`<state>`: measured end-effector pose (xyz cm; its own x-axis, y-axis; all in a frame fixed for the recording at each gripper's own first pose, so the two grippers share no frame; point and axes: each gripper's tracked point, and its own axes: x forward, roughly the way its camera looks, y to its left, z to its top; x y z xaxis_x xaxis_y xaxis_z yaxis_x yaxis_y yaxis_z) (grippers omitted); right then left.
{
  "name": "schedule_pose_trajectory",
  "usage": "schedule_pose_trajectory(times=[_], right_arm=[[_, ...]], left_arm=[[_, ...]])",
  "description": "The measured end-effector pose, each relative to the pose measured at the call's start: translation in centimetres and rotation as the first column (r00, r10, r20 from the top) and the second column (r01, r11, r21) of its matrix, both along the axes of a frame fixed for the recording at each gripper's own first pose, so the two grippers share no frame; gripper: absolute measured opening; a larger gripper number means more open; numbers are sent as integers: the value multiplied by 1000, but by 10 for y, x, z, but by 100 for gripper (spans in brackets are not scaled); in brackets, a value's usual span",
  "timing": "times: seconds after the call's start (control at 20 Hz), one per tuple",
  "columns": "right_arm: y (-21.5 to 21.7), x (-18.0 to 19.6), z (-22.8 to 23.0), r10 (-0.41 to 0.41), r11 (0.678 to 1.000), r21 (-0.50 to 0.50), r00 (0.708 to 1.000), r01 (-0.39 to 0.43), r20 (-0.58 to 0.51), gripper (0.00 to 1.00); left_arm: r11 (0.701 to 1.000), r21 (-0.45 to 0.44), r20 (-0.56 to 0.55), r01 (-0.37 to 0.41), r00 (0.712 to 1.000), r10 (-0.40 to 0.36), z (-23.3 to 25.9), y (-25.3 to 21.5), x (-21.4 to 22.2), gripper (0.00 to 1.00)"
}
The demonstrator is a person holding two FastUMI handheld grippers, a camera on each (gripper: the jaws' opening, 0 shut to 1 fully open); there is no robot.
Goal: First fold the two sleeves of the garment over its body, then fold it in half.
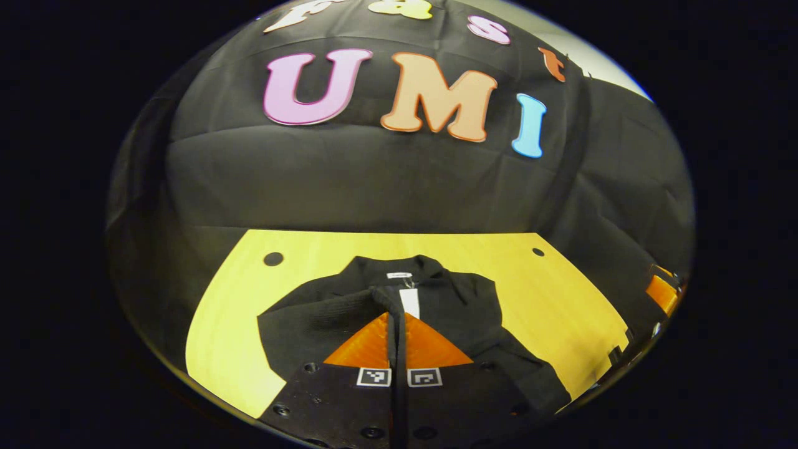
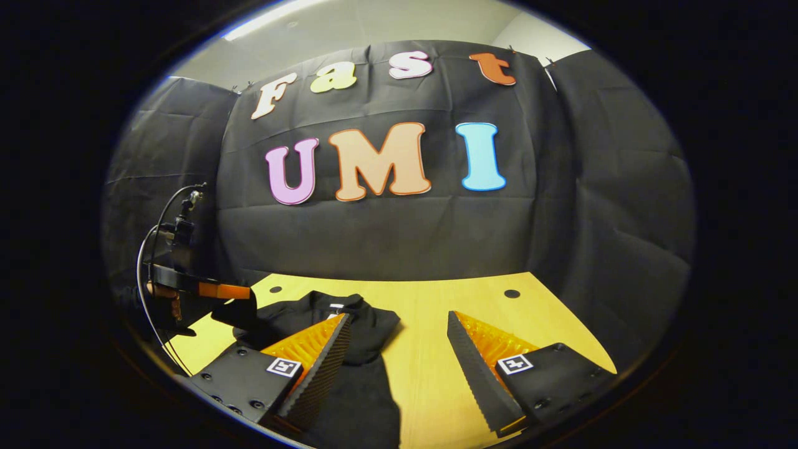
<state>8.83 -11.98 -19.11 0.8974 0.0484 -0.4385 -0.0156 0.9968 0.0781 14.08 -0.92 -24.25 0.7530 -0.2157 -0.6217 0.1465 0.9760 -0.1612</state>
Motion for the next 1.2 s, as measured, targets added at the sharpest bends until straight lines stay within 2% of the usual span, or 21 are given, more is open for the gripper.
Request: schedule_pose_trajectory(times=[0.25,0.4,0.6,0.65,0.7,0.8,1.0,1.05,1.1,1.2], right_arm=[[-50,-6,-8,-65,998,7,998,65,-19,97],[-74,-10,-13,-99,995,12,995,100,-29,99],[-95,-10,-20,-122,992,14,992,123,-41,97],[-98,-9,-22,-122,992,18,992,123,-46,94],[-100,-7,-24,-120,992,23,992,121,-49,98],[-99,-1,-28,-111,993,30,992,113,-54,98],[-91,10,-37,-65,997,43,995,68,-73,98],[-88,13,-38,-53,997,48,996,57,-76,98],[-85,15,-40,-38,998,54,996,42,-77,94],[-80,19,-41,-14,998,60,997,18,-73,98]], left_arm=[[997,1,-93,82,992,-81,-44,-64,19,0],[994,9,-142,106,984,-104,-70,-92,24,0],[989,76,-193,124,975,-108,-100,-107,34,0],[987,91,-200,132,973,-112,-105,-110,37,0],[985,107,-207,136,972,-112,-110,-113,38,0],[977,162,-226,142,969,-104,-118,-113,40,0],[951,255,-197,175,972,-126,-121,-128,51,0],[951,253,-160,176,977,-138,-113,-139,58,3],[956,232,-115,178,981,-155,-100,-153,61,4],[969,181,-22,171,985,-170,-72,-172,64,57]])
